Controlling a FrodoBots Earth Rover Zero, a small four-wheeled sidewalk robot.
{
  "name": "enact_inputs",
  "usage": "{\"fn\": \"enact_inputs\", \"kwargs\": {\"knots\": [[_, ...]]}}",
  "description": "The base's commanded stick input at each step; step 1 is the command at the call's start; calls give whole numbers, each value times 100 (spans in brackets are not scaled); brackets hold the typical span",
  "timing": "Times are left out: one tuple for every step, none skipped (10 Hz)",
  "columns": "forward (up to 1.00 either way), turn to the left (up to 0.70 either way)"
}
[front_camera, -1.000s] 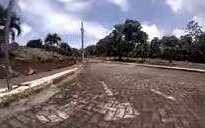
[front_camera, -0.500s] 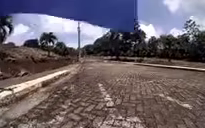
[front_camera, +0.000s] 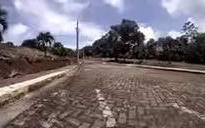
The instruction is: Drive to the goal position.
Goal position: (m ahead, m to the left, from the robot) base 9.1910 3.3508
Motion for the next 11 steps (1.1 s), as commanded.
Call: {"fn": "enact_inputs", "kwargs": {"knots": [[85,0],[85,16],[85,27],[85,10],[85,0],[85,0],[85,0],[85,3],[85,27],[85,11],[85,0]]}}
